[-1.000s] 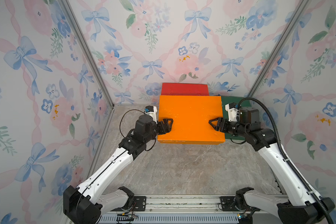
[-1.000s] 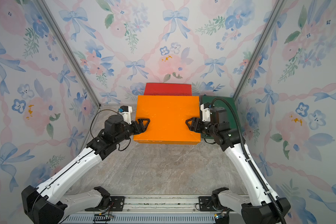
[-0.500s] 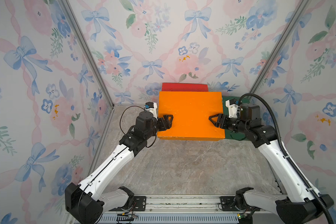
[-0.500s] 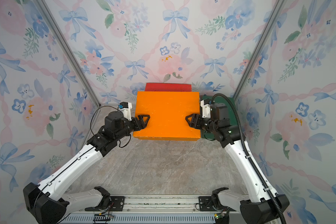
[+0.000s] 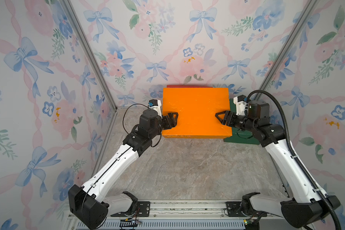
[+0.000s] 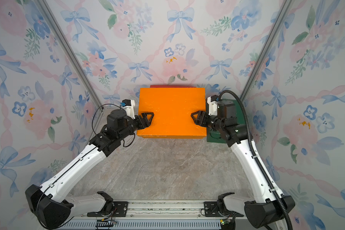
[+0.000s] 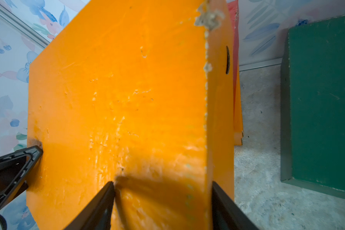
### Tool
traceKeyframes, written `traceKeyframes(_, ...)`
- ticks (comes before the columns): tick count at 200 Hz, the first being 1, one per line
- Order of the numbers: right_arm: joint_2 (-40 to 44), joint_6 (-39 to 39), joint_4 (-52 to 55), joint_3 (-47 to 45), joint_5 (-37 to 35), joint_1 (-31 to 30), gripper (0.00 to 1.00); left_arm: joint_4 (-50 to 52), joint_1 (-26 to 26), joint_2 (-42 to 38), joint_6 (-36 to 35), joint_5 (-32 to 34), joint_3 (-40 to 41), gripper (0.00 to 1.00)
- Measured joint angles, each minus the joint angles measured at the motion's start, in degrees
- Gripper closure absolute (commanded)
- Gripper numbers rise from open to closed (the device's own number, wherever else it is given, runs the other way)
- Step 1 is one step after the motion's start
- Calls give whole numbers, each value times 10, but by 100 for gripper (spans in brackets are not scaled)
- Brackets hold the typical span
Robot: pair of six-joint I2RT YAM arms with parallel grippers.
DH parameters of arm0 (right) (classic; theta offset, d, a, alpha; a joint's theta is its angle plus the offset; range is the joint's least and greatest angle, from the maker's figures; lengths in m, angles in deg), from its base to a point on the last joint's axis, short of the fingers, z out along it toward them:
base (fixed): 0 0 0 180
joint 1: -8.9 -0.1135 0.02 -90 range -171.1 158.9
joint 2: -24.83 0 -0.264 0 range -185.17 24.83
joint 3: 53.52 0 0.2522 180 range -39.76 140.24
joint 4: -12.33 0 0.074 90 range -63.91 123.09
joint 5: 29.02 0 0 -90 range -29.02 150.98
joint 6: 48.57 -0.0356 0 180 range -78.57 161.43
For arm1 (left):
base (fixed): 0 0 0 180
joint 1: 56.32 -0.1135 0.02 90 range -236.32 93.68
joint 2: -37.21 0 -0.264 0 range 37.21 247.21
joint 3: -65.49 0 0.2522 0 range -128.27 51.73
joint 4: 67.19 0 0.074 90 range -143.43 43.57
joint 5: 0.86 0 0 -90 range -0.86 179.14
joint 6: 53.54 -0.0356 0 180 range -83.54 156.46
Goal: Stack the shoeboxes
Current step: Place the shoebox at the shoebox.
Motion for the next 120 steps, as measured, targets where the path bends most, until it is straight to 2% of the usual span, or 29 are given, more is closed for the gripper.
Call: traceKeyframes(120,-30,-13,-37,32,13,26,30,5,-1,46,-11,5,-70,22)
